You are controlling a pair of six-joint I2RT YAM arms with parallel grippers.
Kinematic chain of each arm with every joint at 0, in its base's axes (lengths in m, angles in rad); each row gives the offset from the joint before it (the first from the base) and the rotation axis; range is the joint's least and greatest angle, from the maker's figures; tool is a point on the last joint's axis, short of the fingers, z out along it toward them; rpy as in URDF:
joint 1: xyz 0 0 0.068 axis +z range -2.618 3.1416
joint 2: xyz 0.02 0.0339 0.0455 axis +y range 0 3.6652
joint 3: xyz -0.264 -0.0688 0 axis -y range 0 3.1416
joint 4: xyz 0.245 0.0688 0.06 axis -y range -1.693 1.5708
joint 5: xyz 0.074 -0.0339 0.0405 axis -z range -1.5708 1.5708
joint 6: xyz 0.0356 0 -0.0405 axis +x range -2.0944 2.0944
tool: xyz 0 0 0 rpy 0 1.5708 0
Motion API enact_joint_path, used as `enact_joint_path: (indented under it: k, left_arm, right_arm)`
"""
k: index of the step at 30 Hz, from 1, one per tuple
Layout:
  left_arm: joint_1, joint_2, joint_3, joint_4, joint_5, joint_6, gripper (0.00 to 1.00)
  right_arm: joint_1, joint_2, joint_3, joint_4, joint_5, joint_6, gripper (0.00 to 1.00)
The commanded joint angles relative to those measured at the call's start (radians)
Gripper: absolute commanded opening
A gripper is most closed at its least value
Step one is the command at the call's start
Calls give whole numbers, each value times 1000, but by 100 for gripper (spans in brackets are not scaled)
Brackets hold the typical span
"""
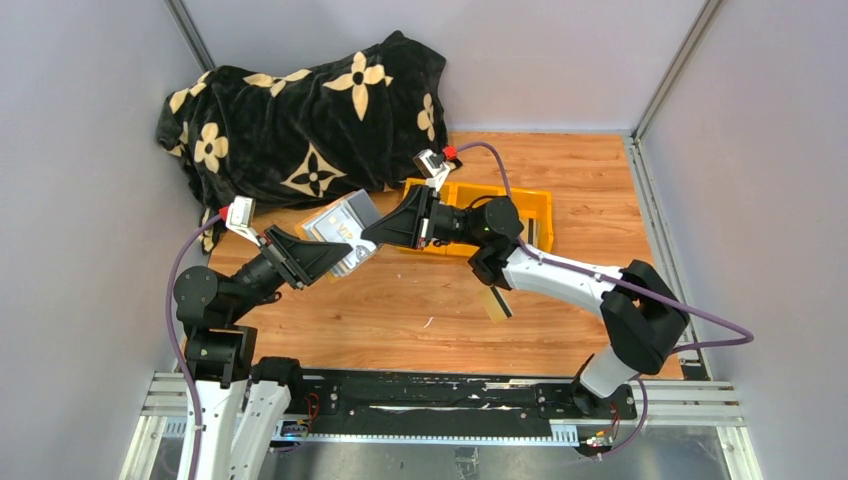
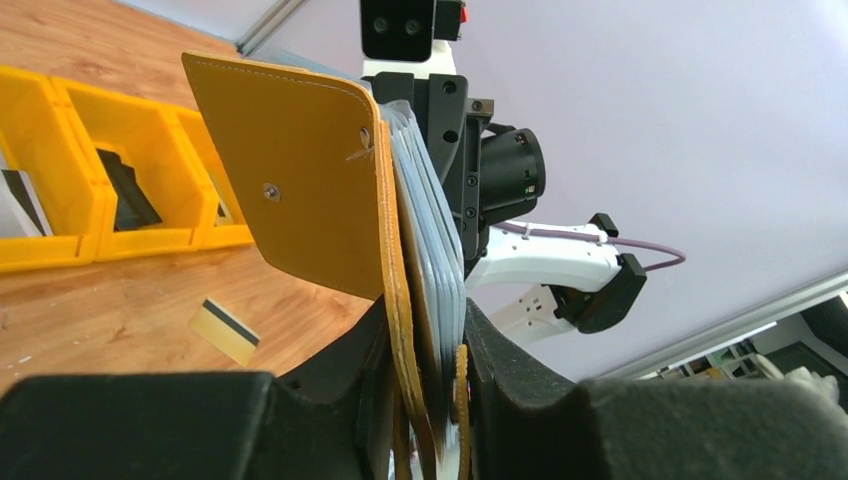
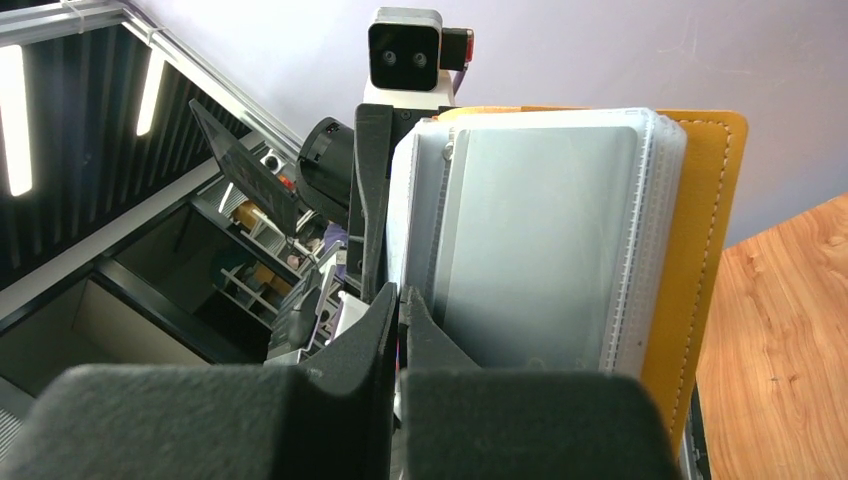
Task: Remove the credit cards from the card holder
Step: Remove the credit card from the card holder.
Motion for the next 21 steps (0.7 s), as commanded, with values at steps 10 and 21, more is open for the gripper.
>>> enact_joint_path:
  k: [10, 21]
  left_arm:
    - [-6, -6, 9, 49, 63, -22, 21]
    - [-6, 0, 30, 49, 65, -30, 9]
  right_arm:
    - [-56, -112, 16, -89, -59, -113, 0]
    - [-81, -107, -28, 26, 13, -61, 0]
